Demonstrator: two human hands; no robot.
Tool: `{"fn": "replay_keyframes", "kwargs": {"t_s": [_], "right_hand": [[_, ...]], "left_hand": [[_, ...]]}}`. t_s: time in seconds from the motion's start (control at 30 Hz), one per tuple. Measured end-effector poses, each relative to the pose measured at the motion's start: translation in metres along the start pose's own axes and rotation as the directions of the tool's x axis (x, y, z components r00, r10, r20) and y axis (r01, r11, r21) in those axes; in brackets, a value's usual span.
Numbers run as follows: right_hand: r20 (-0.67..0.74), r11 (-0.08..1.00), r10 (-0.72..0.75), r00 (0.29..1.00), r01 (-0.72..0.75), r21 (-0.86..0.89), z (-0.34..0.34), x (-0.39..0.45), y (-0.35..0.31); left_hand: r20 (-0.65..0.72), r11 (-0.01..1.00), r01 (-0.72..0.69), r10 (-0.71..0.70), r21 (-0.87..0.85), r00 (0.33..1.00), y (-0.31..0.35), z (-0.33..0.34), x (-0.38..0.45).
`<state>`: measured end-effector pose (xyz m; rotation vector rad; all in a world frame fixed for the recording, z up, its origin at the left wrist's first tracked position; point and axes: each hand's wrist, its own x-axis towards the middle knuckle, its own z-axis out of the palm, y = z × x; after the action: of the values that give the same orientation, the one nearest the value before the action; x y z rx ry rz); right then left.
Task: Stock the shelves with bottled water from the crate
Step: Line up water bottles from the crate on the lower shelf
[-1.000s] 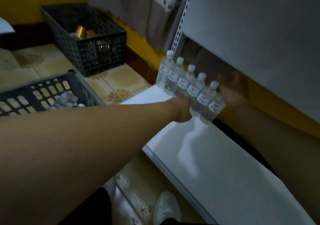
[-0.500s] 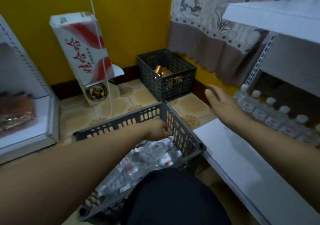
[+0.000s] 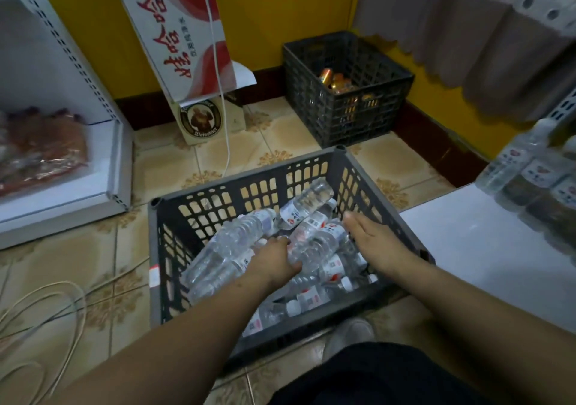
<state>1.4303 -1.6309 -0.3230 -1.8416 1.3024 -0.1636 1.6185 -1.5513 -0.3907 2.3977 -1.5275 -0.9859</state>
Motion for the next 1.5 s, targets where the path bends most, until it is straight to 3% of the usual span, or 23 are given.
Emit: {"fn": "replay_keyframes", "kwargs": {"t_s": [0.13, 0.33, 0.57, 0.63, 0.77, 0.83, 0.93, 1.03, 1.13, 1.2, 1.27, 1.5], "right_hand": [[-0.044, 0.985, 0.17, 0.985, -0.168, 0.029, 0.013, 0.012, 0.031], [-0.086, 0.938, 0.271, 0.959, -0.243, 0.249, 0.011, 0.027, 0.046], [-0.019, 0.821, 0.371, 0.928, -0.319, 0.474, 0.002, 0.03, 0.052], [-0.001, 0.825, 0.364, 0.931, -0.322, 0.465, 0.001, 0.024, 0.048], [0.061, 0.83, 0.369, 0.927, -0.358, 0.428, -0.004, 0.005, 0.04], [0.1, 0.798, 0.387, 0.917, -0.387, 0.462, -0.01, -0.007, 0.036], [0.144, 0.713, 0.413, 0.899, -0.418, 0.562, -0.027, -0.028, 0.021], [0.106, 0.625, 0.36, 0.927, -0.324, 0.71, -0.056, -0.048, 0.0], [0.046, 0.503, 0.382, 0.923, -0.25, 0.827, -0.093, -0.073, -0.016], [0.036, 0.435, 0.43, 0.902, -0.242, 0.867, -0.12, -0.092, -0.018], [0.04, 0.345, 0.463, 0.885, -0.221, 0.912, -0.142, -0.11, -0.014], [-0.016, 0.184, 0.518, 0.855, -0.093, 0.979, -0.186, -0.16, 0.03]], "left_hand": [[0.033, 0.998, 0.039, -0.037, -0.056, 0.999, 0.014, 0.033, 0.028], [0.081, 0.959, 0.194, -0.181, -0.208, 0.98, 0.018, 0.04, 0.048], [0.095, 0.883, 0.184, -0.158, -0.431, 0.983, 0.032, 0.026, 0.026], [0.117, 0.765, 0.231, -0.202, -0.601, 0.972, 0.036, 0.023, 0.015], [0.232, 0.424, 0.32, -0.246, -0.847, 0.941, 0.033, 0.009, -0.008], [0.273, 0.28, 0.319, -0.192, -0.905, 0.943, 0.035, -0.003, -0.026], [0.293, 0.174, 0.293, -0.024, -0.94, 0.956, 0.044, -0.024, -0.055], [0.261, 0.266, 0.216, 0.146, -0.939, 0.954, 0.063, -0.057, -0.078], [0.206, 0.47, 0.058, 0.268, -0.881, 0.941, 0.093, -0.095, -0.103], [0.155, 0.643, -0.11, 0.341, -0.758, 0.927, 0.114, -0.112, -0.121], [0.114, 0.744, -0.252, 0.403, -0.619, 0.908, 0.136, -0.123, -0.135], [0.169, 0.863, -0.495, 0.506, -0.105, 0.846, 0.235, -0.115, -0.171]]}}
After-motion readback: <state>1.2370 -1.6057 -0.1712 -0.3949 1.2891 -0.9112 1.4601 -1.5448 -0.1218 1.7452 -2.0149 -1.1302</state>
